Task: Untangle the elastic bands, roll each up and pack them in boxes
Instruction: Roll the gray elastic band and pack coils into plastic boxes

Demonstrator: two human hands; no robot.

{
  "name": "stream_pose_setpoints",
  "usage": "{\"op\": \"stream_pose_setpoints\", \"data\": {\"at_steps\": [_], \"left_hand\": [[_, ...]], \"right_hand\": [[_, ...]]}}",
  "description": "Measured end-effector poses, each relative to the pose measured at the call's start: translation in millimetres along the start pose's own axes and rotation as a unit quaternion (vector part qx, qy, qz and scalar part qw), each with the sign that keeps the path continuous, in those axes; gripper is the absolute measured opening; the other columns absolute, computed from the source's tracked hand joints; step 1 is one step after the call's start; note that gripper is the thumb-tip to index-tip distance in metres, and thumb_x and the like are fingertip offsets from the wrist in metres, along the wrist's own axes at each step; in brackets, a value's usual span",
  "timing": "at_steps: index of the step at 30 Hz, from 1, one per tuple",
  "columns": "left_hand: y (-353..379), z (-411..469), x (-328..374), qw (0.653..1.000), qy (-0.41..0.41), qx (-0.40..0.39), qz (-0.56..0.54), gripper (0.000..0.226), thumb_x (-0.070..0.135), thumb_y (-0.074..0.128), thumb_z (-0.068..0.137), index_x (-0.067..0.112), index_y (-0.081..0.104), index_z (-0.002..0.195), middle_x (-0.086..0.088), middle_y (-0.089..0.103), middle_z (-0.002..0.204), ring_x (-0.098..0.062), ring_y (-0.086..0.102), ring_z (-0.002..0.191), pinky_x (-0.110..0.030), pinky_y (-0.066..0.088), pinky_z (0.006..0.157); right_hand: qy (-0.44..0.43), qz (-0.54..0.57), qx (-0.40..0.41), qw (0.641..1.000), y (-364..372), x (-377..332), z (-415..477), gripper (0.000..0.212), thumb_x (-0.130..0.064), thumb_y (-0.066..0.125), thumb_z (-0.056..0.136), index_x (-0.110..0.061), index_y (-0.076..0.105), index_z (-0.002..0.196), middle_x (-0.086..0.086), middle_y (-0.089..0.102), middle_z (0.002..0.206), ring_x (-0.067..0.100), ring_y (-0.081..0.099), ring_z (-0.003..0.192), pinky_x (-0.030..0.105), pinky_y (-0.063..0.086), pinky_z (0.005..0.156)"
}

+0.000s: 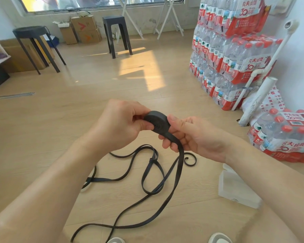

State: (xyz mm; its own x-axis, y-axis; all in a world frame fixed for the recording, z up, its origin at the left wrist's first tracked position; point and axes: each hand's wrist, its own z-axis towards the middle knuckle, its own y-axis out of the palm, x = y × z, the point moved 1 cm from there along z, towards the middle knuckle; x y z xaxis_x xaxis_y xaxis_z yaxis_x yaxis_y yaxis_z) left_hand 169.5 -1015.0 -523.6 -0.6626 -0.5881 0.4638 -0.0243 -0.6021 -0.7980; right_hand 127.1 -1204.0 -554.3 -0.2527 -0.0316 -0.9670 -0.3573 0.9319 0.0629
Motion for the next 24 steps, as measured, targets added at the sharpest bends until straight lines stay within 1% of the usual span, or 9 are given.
{"op": "stream_pose_setpoints", "data": {"at_steps": [4, 6, 10, 12, 14, 16, 19, 21, 24], "left_hand": [[-2, 0, 0, 0.997, 0.030, 0.013, 0.070, 0.010, 0.018, 0.070, 0.078, 0.015, 0.075, 0.086, 0.003, 0.067, 0.073, -0.018, 0.058, 0.067, -0.037, 0.050, 0.066], [-1, 0, 3, 0.992, 0.057, -0.005, 0.113, 0.017, 0.023, 0.060, 0.077, 0.015, 0.073, 0.083, 0.002, 0.066, 0.072, -0.021, 0.059, 0.067, -0.038, 0.050, 0.063], [5, 2, 5, 0.982, 0.086, -0.007, 0.167, 0.015, 0.021, 0.057, 0.079, 0.013, 0.070, 0.080, 0.002, 0.063, 0.074, -0.023, 0.058, 0.067, -0.040, 0.051, 0.061], [9, 1, 5, 0.994, 0.045, 0.010, 0.098, 0.006, 0.015, 0.066, 0.081, 0.014, 0.071, 0.085, 0.002, 0.064, 0.078, -0.020, 0.058, 0.071, -0.042, 0.052, 0.066], [10, 1, 6, 0.997, -0.049, 0.020, -0.056, 0.014, 0.011, 0.073, 0.079, 0.019, 0.070, 0.090, 0.003, 0.067, 0.083, -0.016, 0.063, 0.079, -0.037, 0.054, 0.076], [11, 1, 8, 0.966, -0.138, -0.027, -0.215, 0.019, 0.013, 0.073, 0.079, 0.020, 0.070, 0.096, 0.003, 0.072, 0.089, -0.011, 0.066, 0.089, -0.029, 0.054, 0.083], [15, -1, 9, 0.917, -0.176, -0.063, -0.351, 0.027, 0.015, 0.073, 0.072, 0.009, 0.072, 0.099, -0.008, 0.074, 0.094, -0.017, 0.069, 0.091, -0.027, 0.054, 0.086], [15, 0, 9, 0.910, -0.184, -0.040, -0.369, 0.027, 0.014, 0.073, 0.069, 0.007, 0.073, 0.094, -0.013, 0.074, 0.091, -0.021, 0.070, 0.086, -0.028, 0.055, 0.083], [14, 2, 11, 0.938, -0.174, -0.022, -0.299, 0.015, 0.004, 0.074, 0.073, 0.012, 0.073, 0.085, -0.008, 0.074, 0.082, -0.016, 0.069, 0.077, -0.029, 0.057, 0.078]], "right_hand": [[0.000, 0.007, 0.008, 1.000, 1, 0, 1, 0.059, -0.059, 0.059, 0.067, -0.005, 0.071, 0.088, 0.006, 0.069, 0.073, 0.012, 0.054, 0.059, 0.019, 0.048, 0.059], [0.000, -0.011, 0.018, 1.000, 3, 1, 1, 0.064, -0.060, 0.058, 0.066, -0.002, 0.069, 0.090, 0.003, 0.067, 0.069, 0.012, 0.051, 0.058, 0.018, 0.047, 0.057], [-0.010, -0.035, 0.042, 0.998, 3, 1, 3, 0.073, -0.059, 0.058, 0.068, 0.007, 0.068, 0.097, -0.001, 0.066, 0.066, 0.012, 0.049, 0.058, 0.017, 0.045, 0.058], [-0.019, -0.016, 0.041, 0.999, 1, 0, 2, 0.066, -0.057, 0.058, 0.070, 0.004, 0.068, 0.095, 0.002, 0.066, 0.067, 0.012, 0.050, 0.058, 0.018, 0.046, 0.059], [-0.027, 0.025, 0.032, 0.999, -1, 0, 2, 0.059, -0.054, 0.058, 0.073, 0.000, 0.068, 0.093, 0.004, 0.065, 0.069, 0.013, 0.051, 0.058, 0.019, 0.046, 0.061], [-0.035, 0.071, 0.015, 0.997, -3, 0, 2, 0.053, -0.051, 0.058, 0.078, -0.001, 0.068, 0.093, 0.007, 0.065, 0.072, 0.014, 0.052, 0.061, 0.022, 0.047, 0.064], [-0.044, 0.116, -0.022, 0.992, -4, 0, 2, 0.054, -0.052, 0.061, 0.076, -0.002, 0.068, 0.097, 0.010, 0.066, 0.077, 0.017, 0.056, 0.067, 0.025, 0.049, 0.069], [-0.042, 0.131, -0.035, 0.990, -4, 0, 2, 0.056, -0.053, 0.061, 0.075, -0.002, 0.069, 0.098, 0.012, 0.066, 0.080, 0.020, 0.057, 0.072, 0.027, 0.049, 0.072], [-0.018, 0.106, -0.040, 0.993, -5, 0, 1, 0.057, -0.056, 0.055, 0.078, -0.005, 0.071, 0.097, 0.014, 0.069, 0.087, 0.021, 0.061, 0.077, 0.030, 0.049, 0.077]]}}
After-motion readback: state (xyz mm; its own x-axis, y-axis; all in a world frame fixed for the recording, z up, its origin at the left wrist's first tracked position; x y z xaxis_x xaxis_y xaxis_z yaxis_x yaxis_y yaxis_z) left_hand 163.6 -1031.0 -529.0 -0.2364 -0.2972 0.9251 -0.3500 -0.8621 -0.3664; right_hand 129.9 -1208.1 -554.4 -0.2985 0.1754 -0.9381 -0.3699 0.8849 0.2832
